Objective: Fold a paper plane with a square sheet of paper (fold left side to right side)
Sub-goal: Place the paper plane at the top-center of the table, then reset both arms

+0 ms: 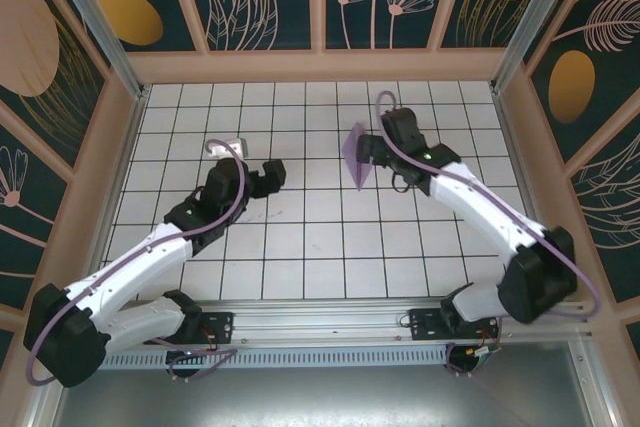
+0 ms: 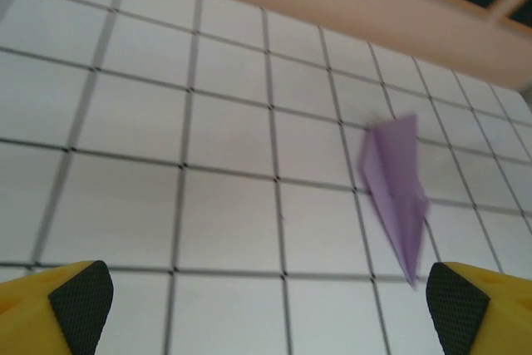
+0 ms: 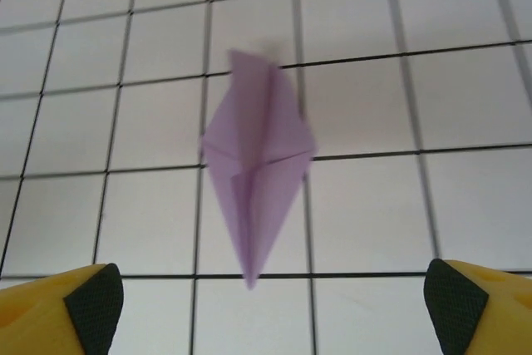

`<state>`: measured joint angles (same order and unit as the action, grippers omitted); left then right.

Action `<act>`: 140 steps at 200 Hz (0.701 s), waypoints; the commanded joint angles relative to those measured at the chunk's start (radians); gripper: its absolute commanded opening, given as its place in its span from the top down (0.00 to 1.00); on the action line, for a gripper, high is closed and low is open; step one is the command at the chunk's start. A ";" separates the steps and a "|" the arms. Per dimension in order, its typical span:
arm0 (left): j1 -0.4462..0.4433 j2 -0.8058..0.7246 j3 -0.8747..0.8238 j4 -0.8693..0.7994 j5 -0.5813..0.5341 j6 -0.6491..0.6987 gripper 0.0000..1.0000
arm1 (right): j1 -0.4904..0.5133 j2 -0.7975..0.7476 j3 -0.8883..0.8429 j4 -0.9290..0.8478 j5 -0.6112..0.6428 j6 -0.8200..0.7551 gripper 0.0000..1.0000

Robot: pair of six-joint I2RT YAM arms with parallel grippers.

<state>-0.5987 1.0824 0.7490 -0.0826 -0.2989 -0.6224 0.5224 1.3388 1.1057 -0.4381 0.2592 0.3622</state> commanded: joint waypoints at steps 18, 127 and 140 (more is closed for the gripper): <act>0.166 0.094 0.058 0.099 -0.010 0.144 0.02 | -0.107 -0.219 -0.197 0.209 0.143 -0.091 0.01; 0.300 0.185 -0.294 0.724 -0.258 0.450 0.02 | -0.501 -0.325 -0.923 1.093 -0.046 -0.271 0.01; 0.302 0.166 -0.312 0.735 -0.239 0.486 0.01 | -0.503 -0.273 -0.954 1.188 -0.069 -0.293 0.01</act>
<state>-0.3061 1.2823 0.4633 0.4767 -0.4999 -0.2539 0.0307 1.0080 0.2050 0.4225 0.2672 0.1230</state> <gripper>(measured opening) 0.985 0.990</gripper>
